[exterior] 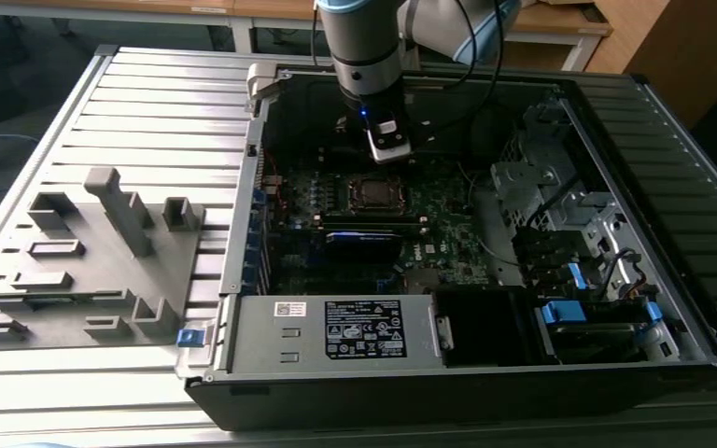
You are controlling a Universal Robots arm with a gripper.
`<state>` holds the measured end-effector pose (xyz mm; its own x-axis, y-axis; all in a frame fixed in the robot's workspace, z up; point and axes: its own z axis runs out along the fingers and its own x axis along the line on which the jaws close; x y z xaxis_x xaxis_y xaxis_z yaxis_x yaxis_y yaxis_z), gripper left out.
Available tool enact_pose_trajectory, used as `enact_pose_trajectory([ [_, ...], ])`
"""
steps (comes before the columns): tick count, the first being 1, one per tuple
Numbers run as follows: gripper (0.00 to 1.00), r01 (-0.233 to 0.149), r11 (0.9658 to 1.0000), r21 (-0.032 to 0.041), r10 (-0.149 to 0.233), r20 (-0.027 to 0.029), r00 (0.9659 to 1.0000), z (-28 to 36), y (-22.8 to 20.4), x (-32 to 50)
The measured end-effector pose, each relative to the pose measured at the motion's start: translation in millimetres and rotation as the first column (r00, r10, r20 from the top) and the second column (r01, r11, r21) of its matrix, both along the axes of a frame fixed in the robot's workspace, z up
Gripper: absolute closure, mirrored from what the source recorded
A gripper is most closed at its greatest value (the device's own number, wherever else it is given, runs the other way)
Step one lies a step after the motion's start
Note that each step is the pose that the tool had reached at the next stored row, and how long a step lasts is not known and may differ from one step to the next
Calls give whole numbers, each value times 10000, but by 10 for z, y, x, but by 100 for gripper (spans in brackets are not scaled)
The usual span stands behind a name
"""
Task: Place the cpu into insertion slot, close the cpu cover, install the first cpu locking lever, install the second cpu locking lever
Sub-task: 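Install the first cpu locking lever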
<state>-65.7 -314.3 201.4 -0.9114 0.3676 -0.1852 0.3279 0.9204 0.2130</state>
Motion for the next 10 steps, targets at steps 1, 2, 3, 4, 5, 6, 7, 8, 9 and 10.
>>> enact_pose_trajectory([
  [1,89,1,10000,9,-1,1,10000,-1,5,-2],
  [2,89,3,10000,22,-3,1,10000,-1,12,-4],
  [3,89,5,10000,32,-5,1,10000,-1,21,-6],
  [4,89,8,10000,37,-8,2,10000,-1,29,-8],
  [5,89,11,10000,41,-11,2,10000,-2,37,-10],
  [6,89,19,10000,43,-19,2,10000,-2,44,-10],
  [7,89,35,10000,43,-35,1,10000,-3,47,-10],
  [8,89,68,10000,47,-68,3,10000,-6,49,-10],
  [9,89,128,9999,46,-128,2,9999,-7,49,-10],
  [10,89,211,9998,45,-211,1,9998,-10,49,-10],
])
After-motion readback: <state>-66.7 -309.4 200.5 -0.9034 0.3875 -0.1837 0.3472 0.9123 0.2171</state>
